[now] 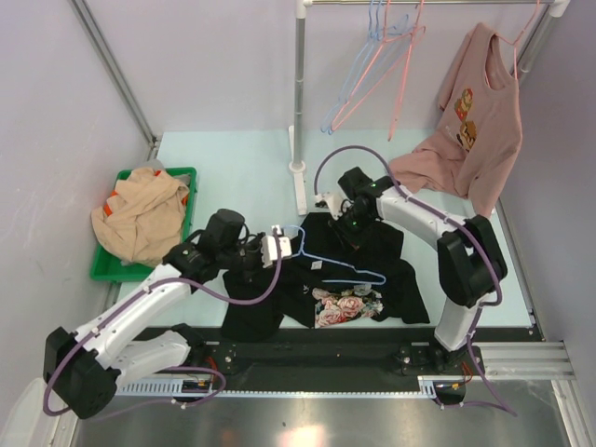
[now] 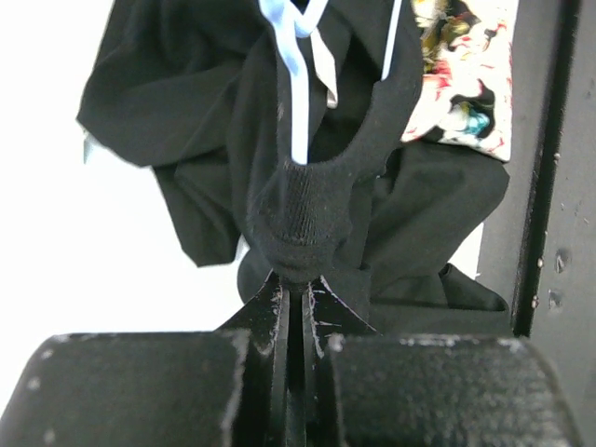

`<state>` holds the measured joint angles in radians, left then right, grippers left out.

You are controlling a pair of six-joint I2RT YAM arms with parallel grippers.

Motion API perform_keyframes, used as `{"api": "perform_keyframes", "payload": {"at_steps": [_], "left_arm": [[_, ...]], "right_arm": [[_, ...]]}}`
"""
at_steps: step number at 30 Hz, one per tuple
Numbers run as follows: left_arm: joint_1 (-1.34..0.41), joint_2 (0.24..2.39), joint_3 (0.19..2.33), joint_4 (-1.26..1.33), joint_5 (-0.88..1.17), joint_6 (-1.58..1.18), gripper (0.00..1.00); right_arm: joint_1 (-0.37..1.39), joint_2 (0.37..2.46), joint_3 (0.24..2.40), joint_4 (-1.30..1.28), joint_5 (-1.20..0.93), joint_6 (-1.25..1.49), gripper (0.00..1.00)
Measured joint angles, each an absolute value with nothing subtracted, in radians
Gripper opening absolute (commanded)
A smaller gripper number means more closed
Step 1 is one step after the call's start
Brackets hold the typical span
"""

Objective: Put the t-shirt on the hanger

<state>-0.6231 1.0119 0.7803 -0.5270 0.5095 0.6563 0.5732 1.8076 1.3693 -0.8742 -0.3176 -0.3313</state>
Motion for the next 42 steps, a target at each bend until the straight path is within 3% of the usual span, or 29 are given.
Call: {"api": "perform_keyframes", "payload": {"at_steps": [11,22,28,40,42], "left_arm": [[-0.494,0.812,0.696,-0.427,0.442,0.469,0.00],[-0.493,0.798,0.653,-0.395,0.348,0.501,0.00],[-0.522,0.914,0.685,-0.424,0.343,0.578,0.00],[-0.715,1.171,0.892,-0.371,0.292,0.601,0.00],[-0.728,1.183,0.893,-0.358,0.295,0.595,0.00]], "right_arm": [[0.400,1.645,1.332,-0.910,-0.325,-0.314,0.00],[0.315,1.512,1.290,-0.914,-0.350,-0.299,0.00],[0.338,1.435,1.290,-0.913,-0.348,-0.312,0.00],[0.543,1.362,1.305,-0.902,-0.272,-0.392,0.00],[0.545,1.378,1.331,-0.902,-0.266,-0.410,0.11]]}}
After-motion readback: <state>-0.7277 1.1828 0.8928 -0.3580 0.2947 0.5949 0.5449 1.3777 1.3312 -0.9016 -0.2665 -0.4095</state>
